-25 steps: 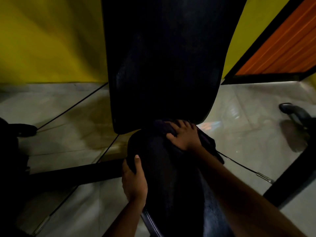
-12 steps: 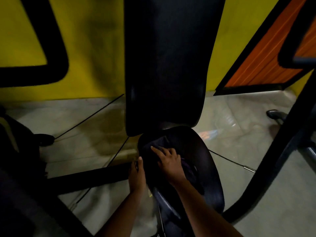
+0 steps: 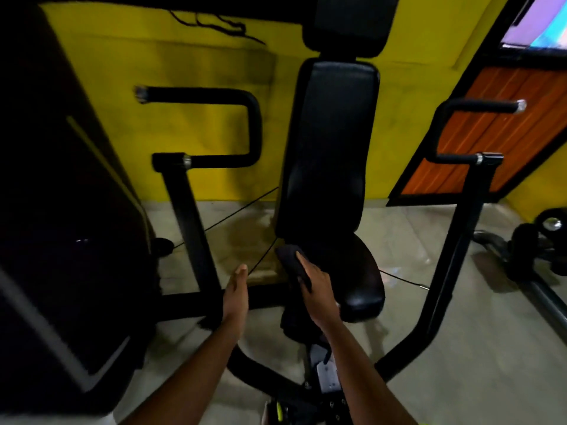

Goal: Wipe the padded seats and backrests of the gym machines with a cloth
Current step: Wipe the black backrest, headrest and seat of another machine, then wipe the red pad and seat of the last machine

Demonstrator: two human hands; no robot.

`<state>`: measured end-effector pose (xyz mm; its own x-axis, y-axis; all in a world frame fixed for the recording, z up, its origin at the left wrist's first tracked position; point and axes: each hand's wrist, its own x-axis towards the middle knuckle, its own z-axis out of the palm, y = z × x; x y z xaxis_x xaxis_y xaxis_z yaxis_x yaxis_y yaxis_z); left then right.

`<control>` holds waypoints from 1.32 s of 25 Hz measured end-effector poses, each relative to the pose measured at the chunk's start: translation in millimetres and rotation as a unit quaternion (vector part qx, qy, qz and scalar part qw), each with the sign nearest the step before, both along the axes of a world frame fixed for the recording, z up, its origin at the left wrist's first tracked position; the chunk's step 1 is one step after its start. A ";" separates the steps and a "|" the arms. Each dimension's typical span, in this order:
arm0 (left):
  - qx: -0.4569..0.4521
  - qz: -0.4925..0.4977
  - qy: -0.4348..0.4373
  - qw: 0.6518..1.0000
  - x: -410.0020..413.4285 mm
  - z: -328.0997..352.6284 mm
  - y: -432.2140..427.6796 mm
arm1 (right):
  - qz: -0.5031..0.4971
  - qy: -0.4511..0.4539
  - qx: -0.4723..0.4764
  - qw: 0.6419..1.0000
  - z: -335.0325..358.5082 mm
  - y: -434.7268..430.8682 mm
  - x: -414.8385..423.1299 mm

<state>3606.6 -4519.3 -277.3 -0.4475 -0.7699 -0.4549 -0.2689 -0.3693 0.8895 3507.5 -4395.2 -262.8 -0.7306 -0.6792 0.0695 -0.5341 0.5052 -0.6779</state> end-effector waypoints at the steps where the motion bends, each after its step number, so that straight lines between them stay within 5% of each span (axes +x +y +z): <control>1: -0.006 0.009 0.009 1.000 27.4 10.8 1.5 | 0.012 -0.002 -0.038 0.999 15.0 0.1 20.6; 5: -0.027 0.064 0.031 0.997 121.8 43.9 10.4 | 0.057 -0.034 -0.135 0.989 60.1 -9.3 95.7; 14: -0.122 0.214 0.133 0.960 325.7 68.9 45.4 | 0.263 -0.143 -0.108 0.948 73.4 -11.4 280.2; 19: -0.156 0.315 0.086 0.932 452.3 79.7 100.3 | 0.367 -0.226 -0.112 0.895 62.3 -12.8 394.9; 27: -0.203 0.537 0.049 0.817 675.1 108.4 141.0 | 0.573 -0.248 -0.064 0.778 95.6 -57.1 622.6; 33: -0.239 0.608 0.039 0.756 857.0 130.8 112.5 | 0.623 -0.257 -0.071 0.735 124.2 -113.0 805.3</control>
